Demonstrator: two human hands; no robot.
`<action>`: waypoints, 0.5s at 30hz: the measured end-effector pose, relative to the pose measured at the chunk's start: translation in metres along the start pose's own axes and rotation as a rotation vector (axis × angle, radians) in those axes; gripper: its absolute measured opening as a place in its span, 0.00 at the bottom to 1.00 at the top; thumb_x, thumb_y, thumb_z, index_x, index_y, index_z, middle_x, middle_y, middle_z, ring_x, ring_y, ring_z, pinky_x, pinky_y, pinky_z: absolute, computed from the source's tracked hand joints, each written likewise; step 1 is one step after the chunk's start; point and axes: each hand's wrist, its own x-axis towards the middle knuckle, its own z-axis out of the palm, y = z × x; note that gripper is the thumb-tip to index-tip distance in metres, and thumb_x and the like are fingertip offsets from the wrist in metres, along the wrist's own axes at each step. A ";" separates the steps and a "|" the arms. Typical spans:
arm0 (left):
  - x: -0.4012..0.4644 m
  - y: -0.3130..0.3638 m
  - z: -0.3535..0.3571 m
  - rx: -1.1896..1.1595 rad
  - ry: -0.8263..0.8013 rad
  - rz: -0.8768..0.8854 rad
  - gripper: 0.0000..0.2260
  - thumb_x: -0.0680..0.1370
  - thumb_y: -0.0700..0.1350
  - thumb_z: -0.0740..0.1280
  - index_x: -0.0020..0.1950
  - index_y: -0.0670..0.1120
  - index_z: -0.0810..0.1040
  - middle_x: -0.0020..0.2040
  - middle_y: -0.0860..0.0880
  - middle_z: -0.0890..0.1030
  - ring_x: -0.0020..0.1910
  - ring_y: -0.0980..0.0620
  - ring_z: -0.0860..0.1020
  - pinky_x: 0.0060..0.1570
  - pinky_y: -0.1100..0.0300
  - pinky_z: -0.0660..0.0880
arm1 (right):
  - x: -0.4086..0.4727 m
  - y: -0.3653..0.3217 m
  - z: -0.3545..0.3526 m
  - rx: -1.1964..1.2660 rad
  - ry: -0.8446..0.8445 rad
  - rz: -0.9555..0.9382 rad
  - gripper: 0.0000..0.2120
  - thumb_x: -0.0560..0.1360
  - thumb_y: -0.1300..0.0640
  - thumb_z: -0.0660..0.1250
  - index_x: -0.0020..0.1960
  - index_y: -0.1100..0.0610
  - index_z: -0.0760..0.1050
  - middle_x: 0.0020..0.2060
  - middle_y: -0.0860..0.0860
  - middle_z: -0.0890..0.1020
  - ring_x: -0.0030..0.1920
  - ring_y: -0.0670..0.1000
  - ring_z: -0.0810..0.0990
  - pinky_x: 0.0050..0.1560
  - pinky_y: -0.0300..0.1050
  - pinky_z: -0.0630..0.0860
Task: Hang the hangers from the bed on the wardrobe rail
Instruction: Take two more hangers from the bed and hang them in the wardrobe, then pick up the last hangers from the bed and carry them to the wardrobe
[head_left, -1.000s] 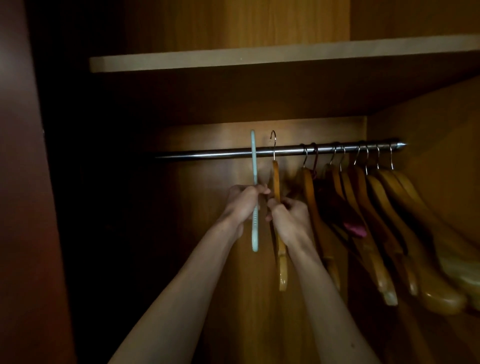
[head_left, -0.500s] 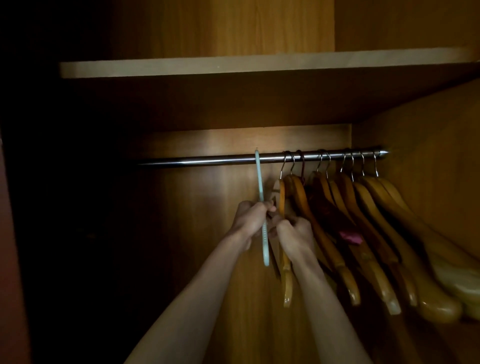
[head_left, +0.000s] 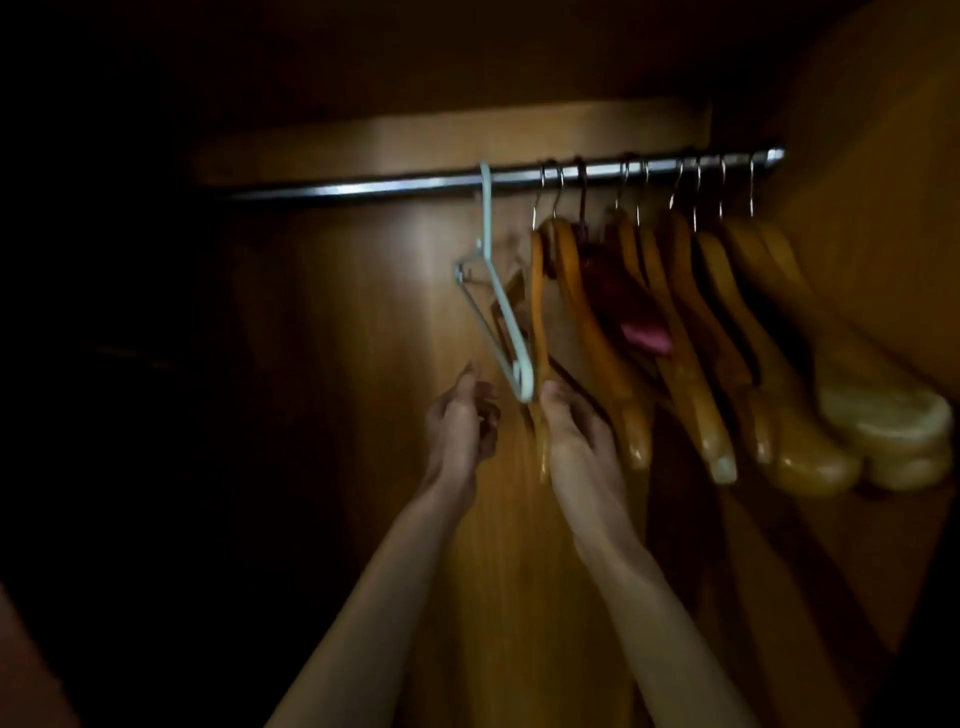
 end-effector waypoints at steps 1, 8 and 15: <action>-0.010 -0.020 -0.006 0.018 -0.030 -0.030 0.16 0.82 0.55 0.62 0.45 0.45 0.80 0.30 0.50 0.73 0.25 0.55 0.68 0.27 0.60 0.63 | -0.010 0.013 -0.004 0.036 0.001 0.017 0.09 0.79 0.36 0.60 0.43 0.30 0.76 0.40 0.33 0.77 0.49 0.40 0.73 0.58 0.45 0.70; -0.087 -0.196 -0.052 0.408 -0.273 -0.446 0.12 0.83 0.48 0.62 0.48 0.43 0.81 0.30 0.50 0.74 0.25 0.55 0.68 0.26 0.63 0.66 | -0.064 0.138 -0.051 -0.189 -0.047 0.118 0.09 0.82 0.47 0.63 0.59 0.46 0.79 0.50 0.42 0.82 0.50 0.41 0.80 0.46 0.36 0.73; -0.169 -0.350 -0.088 0.778 -0.658 -0.878 0.11 0.84 0.45 0.61 0.44 0.45 0.75 0.35 0.49 0.73 0.30 0.55 0.69 0.27 0.68 0.66 | -0.174 0.334 -0.107 -0.492 -0.171 0.737 0.03 0.78 0.57 0.69 0.47 0.53 0.81 0.42 0.49 0.84 0.40 0.47 0.81 0.41 0.44 0.75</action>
